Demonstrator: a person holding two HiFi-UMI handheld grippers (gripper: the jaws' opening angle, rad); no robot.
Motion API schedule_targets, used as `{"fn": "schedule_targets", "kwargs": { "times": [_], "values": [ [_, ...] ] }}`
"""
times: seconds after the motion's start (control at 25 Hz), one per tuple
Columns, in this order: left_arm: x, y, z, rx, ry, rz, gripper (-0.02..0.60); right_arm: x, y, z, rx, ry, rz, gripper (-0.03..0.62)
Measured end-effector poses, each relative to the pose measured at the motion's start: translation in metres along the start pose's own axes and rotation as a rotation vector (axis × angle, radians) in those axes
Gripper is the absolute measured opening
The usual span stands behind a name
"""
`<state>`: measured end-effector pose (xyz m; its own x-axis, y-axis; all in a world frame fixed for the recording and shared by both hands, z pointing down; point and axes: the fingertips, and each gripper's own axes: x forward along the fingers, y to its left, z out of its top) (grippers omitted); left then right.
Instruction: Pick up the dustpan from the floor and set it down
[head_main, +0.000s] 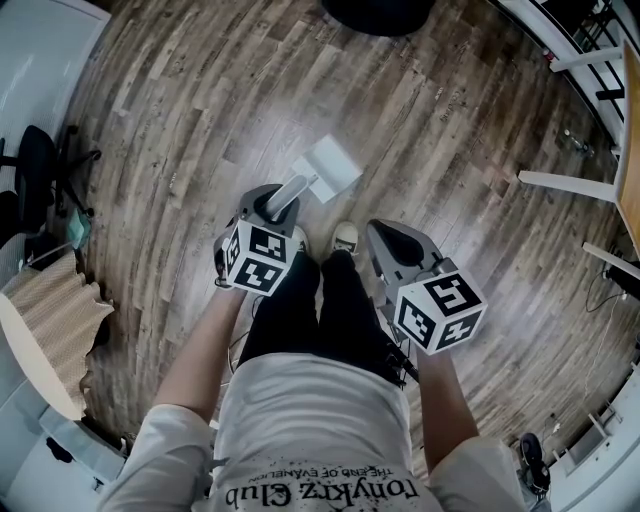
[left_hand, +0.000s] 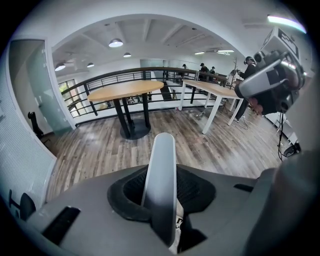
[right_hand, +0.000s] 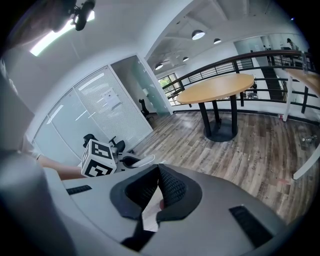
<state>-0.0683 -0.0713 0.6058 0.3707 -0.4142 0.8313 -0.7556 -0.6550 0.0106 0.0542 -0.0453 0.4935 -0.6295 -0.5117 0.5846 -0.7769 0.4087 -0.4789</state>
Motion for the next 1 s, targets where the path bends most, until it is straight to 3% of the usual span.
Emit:
{"fn": "schedule_targets", "kwargs": {
  "times": [0.44, 1.0],
  "values": [
    [-0.003, -0.005, -0.004, 0.022, 0.036, -0.062, 0.232, 0.0, 0.006, 0.003, 0.006, -0.013, 0.0, 0.025],
    [-0.046, 0.005, 0.008, 0.068, -0.035, -0.022, 0.259, -0.011, 0.026, 0.008, -0.028, -0.024, -0.002, 0.025]
  ]
}}
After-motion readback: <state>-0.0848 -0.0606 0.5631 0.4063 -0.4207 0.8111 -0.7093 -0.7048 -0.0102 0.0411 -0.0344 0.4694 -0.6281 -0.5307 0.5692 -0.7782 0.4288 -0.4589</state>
